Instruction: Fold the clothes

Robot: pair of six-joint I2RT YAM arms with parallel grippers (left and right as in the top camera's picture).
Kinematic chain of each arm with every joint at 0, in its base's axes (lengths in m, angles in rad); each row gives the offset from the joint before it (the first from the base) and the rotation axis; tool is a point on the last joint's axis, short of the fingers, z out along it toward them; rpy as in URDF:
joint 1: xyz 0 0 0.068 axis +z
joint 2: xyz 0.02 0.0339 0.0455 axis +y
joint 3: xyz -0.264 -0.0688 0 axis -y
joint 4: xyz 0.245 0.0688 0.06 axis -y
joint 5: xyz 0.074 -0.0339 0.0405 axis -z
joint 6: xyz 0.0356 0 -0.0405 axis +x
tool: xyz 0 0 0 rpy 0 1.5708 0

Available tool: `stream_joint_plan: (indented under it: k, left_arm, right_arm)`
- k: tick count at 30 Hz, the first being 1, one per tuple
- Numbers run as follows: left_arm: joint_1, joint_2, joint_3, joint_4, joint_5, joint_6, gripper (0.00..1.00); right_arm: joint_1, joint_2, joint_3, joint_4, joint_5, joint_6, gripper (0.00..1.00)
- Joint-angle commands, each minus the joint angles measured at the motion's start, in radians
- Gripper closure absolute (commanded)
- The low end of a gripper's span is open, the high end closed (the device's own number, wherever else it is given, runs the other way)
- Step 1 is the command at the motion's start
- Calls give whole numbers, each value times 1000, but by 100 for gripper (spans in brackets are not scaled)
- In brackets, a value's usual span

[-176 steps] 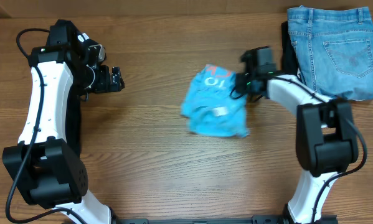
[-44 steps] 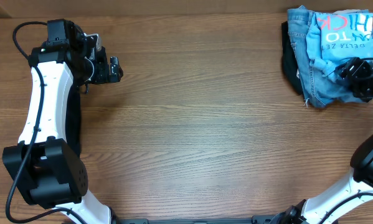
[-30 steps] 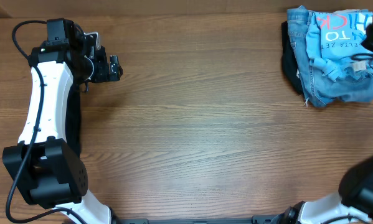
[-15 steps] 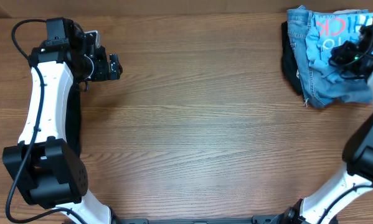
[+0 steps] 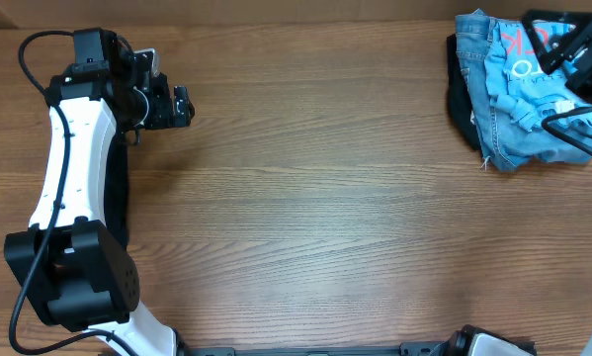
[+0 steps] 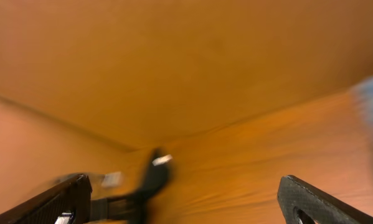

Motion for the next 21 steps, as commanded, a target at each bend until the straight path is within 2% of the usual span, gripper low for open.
stream_joint_plan:
  k: [1,8,10,13,14,17,19,21]
  left_arm:
    - [2,-6,-2,2,2,-9,0]
    - [2,-6,-2,2,2,-9,0]
    - [2,-6,-2,2,2,-9,0]
    - [2,-6,-2,2,2,-9,0]
    - [2,-6,-2,2,2,-9,0]
    - [2,-6,-2,2,2,-9,0]
    - [2,-6,-2,2,2,-9,0]
    - [2,-6,-2,2,2,-9,0]
  right_arm:
    - [25,-10,13,-2,-102,229,0]
    - [24,-9,13,-9,-33,211,0]
    - [35,-35,12,-43,53,48,0]
    - [201,-155,-44,-140,485,-213,0]
    - [251,-211,-89,-135,566,-271,0]
    - [275,-385,-288,-42,593,-335,0]
    - [275,-544,-519,107,592,-335,0]
    - [276,-728,-828,302,613,-338,0]
